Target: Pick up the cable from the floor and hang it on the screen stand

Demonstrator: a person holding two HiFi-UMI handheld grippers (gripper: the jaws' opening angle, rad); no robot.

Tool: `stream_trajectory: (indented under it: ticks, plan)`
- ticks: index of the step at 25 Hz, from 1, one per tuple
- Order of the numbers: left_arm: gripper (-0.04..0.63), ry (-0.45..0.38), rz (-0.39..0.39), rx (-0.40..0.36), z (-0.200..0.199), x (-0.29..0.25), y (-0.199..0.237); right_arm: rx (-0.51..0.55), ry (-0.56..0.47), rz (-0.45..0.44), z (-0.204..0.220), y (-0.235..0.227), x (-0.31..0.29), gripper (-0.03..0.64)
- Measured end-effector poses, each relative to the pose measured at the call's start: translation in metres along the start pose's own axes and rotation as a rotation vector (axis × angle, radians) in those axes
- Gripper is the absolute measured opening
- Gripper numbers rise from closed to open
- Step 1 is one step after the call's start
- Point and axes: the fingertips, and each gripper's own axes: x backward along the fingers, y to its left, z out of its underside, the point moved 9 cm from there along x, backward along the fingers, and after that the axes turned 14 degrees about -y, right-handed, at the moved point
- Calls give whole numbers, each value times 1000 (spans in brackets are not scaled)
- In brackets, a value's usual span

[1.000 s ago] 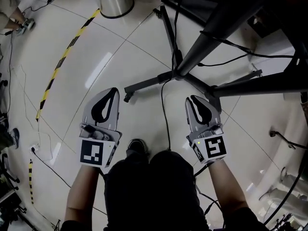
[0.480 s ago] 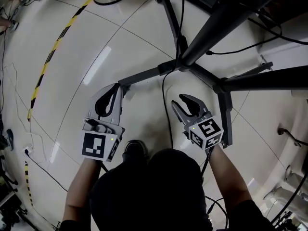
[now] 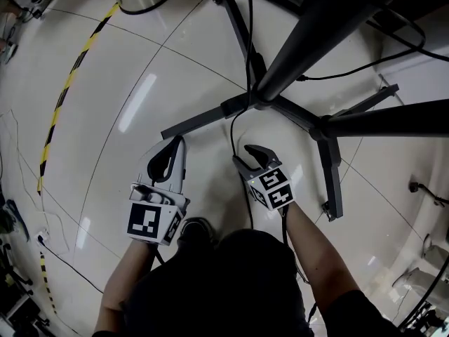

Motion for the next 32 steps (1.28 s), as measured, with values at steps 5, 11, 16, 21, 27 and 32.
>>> stream_trajectory:
  ticks: [5,11,16,21,27,32]
  plan:
    - [5,28,7,-3,4,-3,1,22,76,-3,14,6,-24,173]
    - [5,35,-12,17,5,-3,2,33,131,24,22,6,-35,162]
    - [5,38,-23,23,9,-2,1,52,141,50,18,7,-37,107]
    - [5,48,-21,26,14,-3,-4,57,135,69,14,8,-37,72]
    - [5,55,-22,19,15,0,-6,-16,98,98,23,-3,-24,32]
    - [5,21,-35,-2,13,2,-8,20,63,76,17,-3,-8,31]
